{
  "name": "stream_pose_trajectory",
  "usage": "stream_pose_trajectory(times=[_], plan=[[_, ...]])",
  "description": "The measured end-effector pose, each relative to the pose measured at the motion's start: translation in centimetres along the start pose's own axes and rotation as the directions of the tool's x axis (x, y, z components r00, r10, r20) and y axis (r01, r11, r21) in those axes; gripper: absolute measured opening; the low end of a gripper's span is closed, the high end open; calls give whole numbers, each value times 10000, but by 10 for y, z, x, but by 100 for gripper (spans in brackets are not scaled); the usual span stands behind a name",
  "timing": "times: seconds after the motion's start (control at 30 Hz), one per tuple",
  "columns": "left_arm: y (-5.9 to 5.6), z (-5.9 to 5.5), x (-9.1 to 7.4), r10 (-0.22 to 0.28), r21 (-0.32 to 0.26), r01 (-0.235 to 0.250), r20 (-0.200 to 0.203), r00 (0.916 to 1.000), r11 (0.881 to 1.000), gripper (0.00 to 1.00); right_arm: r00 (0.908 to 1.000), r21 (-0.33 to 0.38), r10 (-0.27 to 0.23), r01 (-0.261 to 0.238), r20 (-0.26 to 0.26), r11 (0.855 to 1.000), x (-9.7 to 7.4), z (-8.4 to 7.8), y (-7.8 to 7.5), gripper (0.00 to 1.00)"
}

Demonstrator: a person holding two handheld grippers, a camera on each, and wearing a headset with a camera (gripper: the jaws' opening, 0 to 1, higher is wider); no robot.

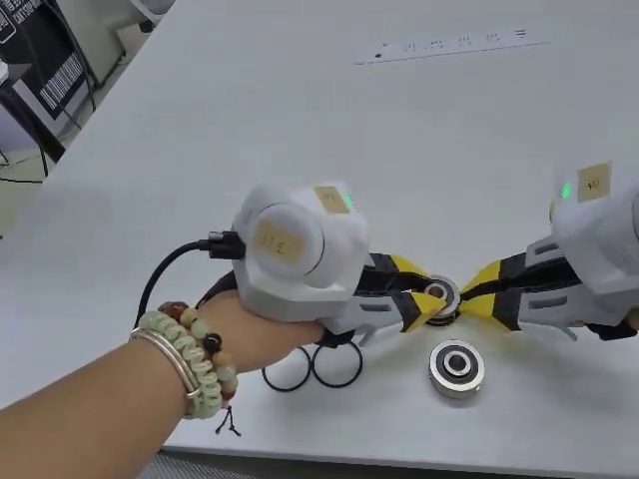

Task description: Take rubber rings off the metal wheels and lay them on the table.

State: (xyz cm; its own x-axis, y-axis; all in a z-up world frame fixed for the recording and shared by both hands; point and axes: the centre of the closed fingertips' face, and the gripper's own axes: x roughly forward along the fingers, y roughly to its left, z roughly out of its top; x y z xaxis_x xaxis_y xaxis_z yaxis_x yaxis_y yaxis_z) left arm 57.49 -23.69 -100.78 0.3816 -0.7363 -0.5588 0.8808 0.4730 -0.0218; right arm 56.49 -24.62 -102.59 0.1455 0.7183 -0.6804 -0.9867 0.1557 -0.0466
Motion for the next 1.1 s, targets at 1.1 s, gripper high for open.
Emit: stream_pose_trajectory(times=[1.1], plan=[[-1, 0, -1, 8, 118, -8, -30, 10000, 9999, 14, 9607, 6505, -165, -1748, 2769, 7391, -9, 7, -14, 0]])
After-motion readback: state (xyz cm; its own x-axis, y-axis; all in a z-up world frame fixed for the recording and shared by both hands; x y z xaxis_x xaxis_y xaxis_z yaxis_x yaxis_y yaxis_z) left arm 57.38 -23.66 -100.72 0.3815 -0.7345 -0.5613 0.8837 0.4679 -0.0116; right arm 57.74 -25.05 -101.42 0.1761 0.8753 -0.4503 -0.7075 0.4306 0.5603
